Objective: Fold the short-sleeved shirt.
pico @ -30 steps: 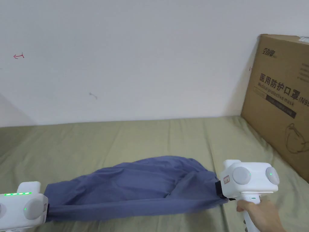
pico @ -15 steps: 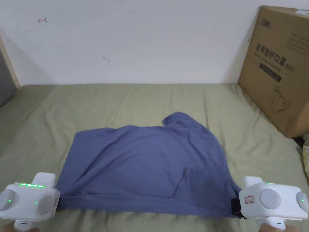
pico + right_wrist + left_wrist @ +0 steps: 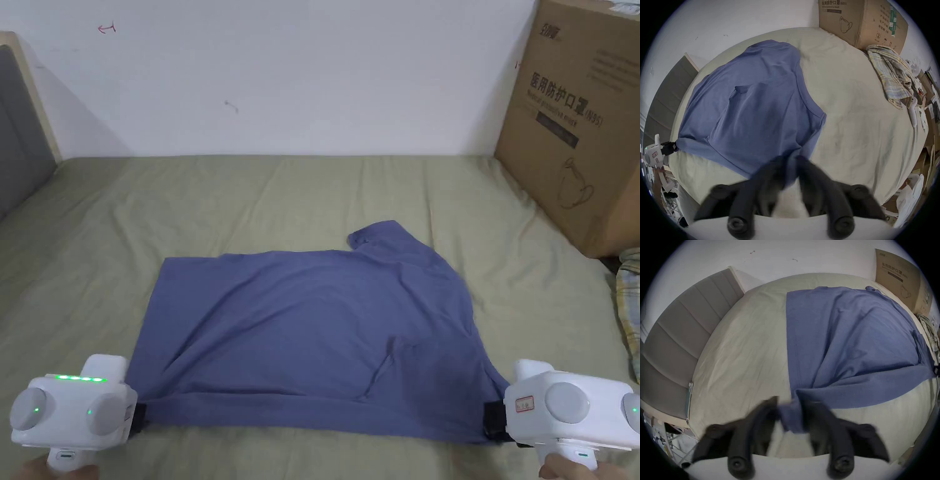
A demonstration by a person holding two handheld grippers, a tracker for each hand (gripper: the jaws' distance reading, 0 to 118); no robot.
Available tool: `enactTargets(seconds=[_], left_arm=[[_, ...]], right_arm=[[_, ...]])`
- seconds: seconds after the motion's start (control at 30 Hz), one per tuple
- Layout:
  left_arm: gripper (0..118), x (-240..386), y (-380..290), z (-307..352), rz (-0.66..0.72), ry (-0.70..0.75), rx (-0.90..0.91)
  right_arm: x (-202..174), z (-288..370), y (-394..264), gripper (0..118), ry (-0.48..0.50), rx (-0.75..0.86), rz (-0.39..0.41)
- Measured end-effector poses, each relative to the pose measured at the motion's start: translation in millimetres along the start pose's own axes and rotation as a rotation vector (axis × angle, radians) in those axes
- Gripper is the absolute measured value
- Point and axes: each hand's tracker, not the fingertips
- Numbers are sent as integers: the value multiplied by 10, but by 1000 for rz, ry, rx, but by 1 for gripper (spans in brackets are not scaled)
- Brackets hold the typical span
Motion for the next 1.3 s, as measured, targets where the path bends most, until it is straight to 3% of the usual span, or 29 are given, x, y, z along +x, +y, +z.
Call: enactTargets(seconds=[0.03,0.07,0.23,0.27,0.3,0.33,0.37,0.4,0.43,0.47,0.53,0.73,0.77,0.8,0.87,0.9,0.93,1.03,1.07,1.1,1.13,1.17,1.23,1.3], left_arm=[[98,-18,-11,17,16,-2,6],[113,-53,-23,28,29,-14,6],[108,-108,-100,252,79,-137,12],[104,-108,-143,323,106,-176,48],[95,-103,-184,404,118,-198,66],[66,-96,-226,479,124,-203,75],[66,-86,-271,544,131,-199,94],[56,-74,-333,589,133,-202,110],[33,-61,-375,603,136,-189,109],[3,-49,-425,606,145,-181,101],[0,-75,-533,618,171,-232,96],[0,-175,-655,561,230,-199,92],[4,-201,-628,541,238,-196,86],[19,-214,-603,529,247,-194,91],[76,-290,-513,462,257,-197,99],[93,-321,-469,422,259,-205,97],[100,-320,-430,404,267,-202,100],[99,-370,-312,295,260,-199,115],[96,-353,-287,230,253,-193,110],[81,-359,-276,175,248,-203,96],[27,-367,-274,110,249,-234,75],[4,-349,-282,52,243,-281,40],[3,-248,-344,0,200,-158,43],[3,-271,-366,48,234,-210,55]], right_arm=[[-2,0,-17,74,-10,2,0],[-9,36,-56,76,-10,6,-3],[18,225,-88,75,30,49,-49],[-6,267,-87,73,35,59,-43],[-18,285,-82,62,45,73,-33],[-33,293,-75,31,54,99,-9],[-71,325,-72,31,47,111,11],[-117,342,-71,21,25,121,36],[-147,341,-77,6,15,127,42],[-163,358,-88,3,29,122,38],[-151,316,-119,1,73,110,24],[-202,250,-227,1,76,85,0],[-214,233,-229,1,71,80,9],[-224,210,-234,1,65,74,20],[-220,123,-237,1,59,64,17],[-199,96,-238,1,72,46,-1],[-176,83,-246,1,90,38,-32],[-170,144,-266,0,94,48,-51],[-177,150,-272,0,73,52,-33],[-180,151,-275,1,59,49,-17],[-189,170,-278,0,55,46,-12],[-182,175,-286,1,56,45,-13],[-148,193,-304,0,62,42,-24],[-113,208,-309,1,64,39,-35]])
